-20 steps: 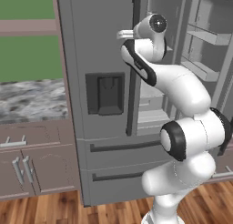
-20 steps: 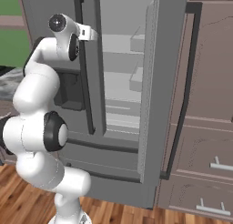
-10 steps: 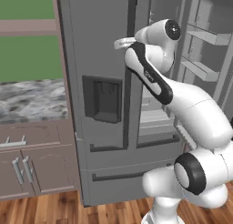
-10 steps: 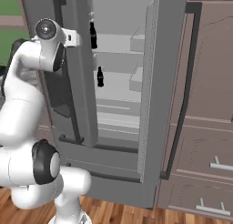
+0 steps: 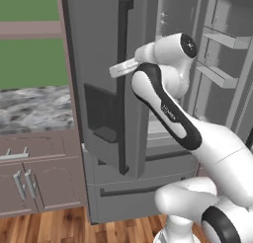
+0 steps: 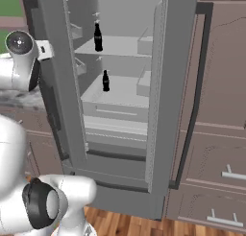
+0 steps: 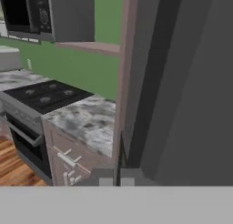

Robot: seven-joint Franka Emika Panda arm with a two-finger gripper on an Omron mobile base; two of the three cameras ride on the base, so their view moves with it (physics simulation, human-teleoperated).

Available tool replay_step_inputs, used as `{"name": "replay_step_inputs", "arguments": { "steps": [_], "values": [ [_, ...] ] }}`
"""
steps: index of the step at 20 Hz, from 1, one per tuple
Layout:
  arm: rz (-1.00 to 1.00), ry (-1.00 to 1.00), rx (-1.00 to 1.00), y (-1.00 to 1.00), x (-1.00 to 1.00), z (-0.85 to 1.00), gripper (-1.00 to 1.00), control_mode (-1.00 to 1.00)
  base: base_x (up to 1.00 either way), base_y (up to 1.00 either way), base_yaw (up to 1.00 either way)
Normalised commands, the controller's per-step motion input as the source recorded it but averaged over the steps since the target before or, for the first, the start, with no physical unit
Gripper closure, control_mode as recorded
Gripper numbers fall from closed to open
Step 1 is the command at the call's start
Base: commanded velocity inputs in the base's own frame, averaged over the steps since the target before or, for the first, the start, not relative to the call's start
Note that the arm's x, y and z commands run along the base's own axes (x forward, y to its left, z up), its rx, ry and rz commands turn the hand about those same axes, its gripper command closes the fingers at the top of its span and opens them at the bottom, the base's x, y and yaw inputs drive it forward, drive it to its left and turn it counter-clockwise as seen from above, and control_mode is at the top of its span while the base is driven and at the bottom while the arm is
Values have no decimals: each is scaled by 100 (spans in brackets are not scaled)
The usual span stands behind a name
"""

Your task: Open the fridge, grab two sodas, and place both sodas inside the bowl with ice on the dining counter.

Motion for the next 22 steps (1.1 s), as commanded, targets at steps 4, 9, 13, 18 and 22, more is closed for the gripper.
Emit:
{"name": "replay_step_inputs", "arguments": {
  "steps": [4,9,13,18,22],
  "values": [
    [15,0,-14,68,-100,-28,-100,-100,0,0,0],
    [-5,5,1,-62,-69,21,-100,-100,0,0,0],
    [-11,22,11,-100,-30,18,-100,-100,0,0,0],
    [-27,31,21,-100,-13,1,-100,-100,0,0,0],
    [-24,27,23,-94,2,-2,-100,-100,0,0,0]
  ]
}}
